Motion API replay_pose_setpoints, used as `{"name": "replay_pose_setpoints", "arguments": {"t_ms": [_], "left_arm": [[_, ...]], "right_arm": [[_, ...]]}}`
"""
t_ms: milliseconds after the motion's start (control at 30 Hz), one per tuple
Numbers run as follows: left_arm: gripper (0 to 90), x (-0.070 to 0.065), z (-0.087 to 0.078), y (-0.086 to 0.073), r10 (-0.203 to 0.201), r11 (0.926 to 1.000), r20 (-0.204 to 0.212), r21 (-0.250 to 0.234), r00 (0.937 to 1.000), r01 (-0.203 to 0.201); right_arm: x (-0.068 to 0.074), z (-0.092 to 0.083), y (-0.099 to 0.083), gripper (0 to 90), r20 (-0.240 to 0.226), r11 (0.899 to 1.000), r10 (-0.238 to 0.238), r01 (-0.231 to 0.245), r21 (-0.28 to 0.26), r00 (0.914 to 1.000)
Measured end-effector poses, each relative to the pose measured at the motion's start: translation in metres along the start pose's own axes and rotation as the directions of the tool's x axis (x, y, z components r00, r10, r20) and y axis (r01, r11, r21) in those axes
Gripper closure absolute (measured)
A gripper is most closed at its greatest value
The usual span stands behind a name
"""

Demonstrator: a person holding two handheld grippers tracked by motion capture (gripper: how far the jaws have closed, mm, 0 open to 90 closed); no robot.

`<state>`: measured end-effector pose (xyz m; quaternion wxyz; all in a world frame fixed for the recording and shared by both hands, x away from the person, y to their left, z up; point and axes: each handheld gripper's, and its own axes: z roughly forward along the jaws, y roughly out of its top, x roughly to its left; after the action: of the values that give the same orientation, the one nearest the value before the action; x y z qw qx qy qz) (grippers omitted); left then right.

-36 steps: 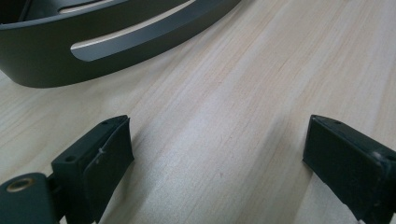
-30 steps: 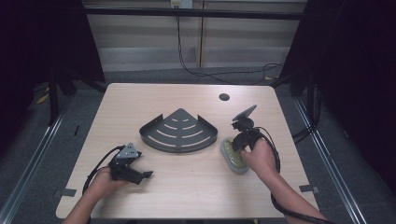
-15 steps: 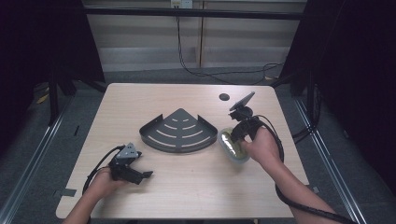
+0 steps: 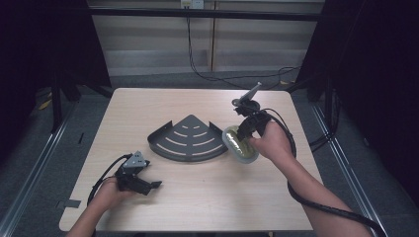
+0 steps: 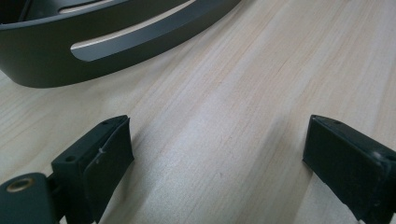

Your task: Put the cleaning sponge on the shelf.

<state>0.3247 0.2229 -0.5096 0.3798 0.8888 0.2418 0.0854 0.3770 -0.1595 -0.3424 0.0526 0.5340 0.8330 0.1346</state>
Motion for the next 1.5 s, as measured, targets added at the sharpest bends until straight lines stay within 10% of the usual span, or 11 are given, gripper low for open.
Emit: {"name": "replay_pose_setpoints", "arguments": {"t_ms": [1500], "left_arm": [[7.7,0.0,0.0,0.0,0.001,1.0,0.0,0.001,1.0,-0.001]], "right_arm": [[0.03,0.028,0.084,72.3,-0.037,0.989,-0.149,0.149,0.003,0.9882]]}}
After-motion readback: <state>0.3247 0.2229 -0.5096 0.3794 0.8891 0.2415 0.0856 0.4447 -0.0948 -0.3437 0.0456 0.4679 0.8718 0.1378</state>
